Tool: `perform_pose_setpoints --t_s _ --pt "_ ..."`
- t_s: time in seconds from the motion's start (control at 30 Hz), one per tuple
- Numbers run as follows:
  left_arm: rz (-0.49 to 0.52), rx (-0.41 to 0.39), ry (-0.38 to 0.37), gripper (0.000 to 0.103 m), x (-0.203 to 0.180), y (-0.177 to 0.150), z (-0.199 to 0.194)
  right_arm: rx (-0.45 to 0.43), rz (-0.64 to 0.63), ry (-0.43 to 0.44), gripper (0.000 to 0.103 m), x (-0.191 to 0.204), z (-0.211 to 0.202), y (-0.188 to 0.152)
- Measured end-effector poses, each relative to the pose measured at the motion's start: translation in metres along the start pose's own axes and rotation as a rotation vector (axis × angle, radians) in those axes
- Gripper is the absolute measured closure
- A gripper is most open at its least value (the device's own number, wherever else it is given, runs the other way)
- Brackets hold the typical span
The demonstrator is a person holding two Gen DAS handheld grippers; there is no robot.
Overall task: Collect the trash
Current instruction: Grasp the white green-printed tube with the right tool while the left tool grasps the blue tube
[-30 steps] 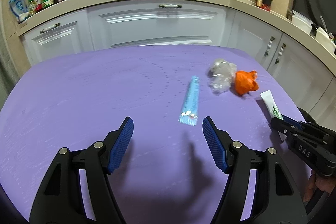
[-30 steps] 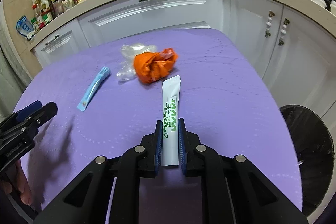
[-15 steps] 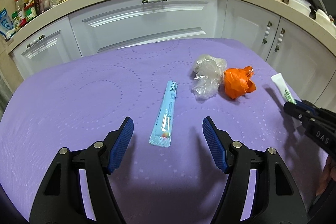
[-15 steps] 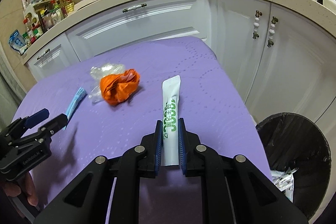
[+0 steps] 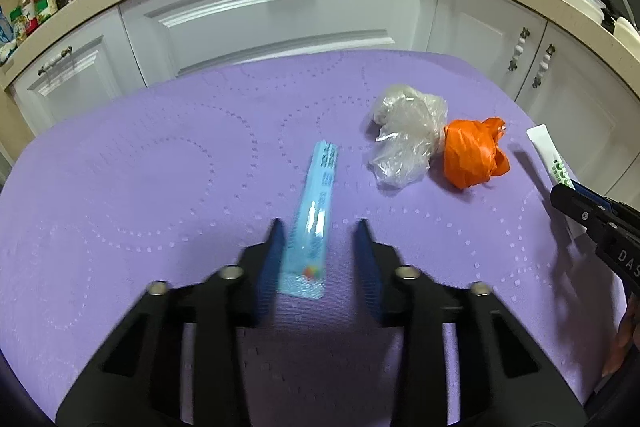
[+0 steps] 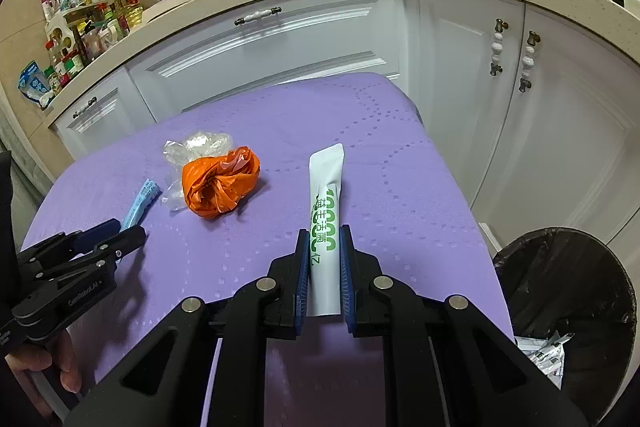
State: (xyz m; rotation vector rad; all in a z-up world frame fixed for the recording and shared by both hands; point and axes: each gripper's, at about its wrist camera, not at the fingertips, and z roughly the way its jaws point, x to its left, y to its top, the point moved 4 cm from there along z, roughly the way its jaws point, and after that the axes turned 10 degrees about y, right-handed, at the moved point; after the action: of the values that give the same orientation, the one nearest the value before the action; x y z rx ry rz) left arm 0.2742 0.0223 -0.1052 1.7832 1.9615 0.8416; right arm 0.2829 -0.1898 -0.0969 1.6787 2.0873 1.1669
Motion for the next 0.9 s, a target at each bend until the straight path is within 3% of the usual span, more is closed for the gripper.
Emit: perform_pose_setpoints --t_s 0.07,0.1,0.9 --pt "-0.004 0.006 -0.013 0.089 0.001 0.000 0.001 0.001 0.000 -0.002 0.088 0.000 -0.001 0.000" --pt "0.003 0.005 -0.012 0.097 0.000 0.000 0.000 0.001 -0.001 -0.003 0.088 0.000 -0.001 0.000" --pt "-0.019 -0.036 -0.009 0.099 0.017 -0.008 -0.016 0.000 0.000 -0.009 0.088 0.001 -0.003 -0.002"
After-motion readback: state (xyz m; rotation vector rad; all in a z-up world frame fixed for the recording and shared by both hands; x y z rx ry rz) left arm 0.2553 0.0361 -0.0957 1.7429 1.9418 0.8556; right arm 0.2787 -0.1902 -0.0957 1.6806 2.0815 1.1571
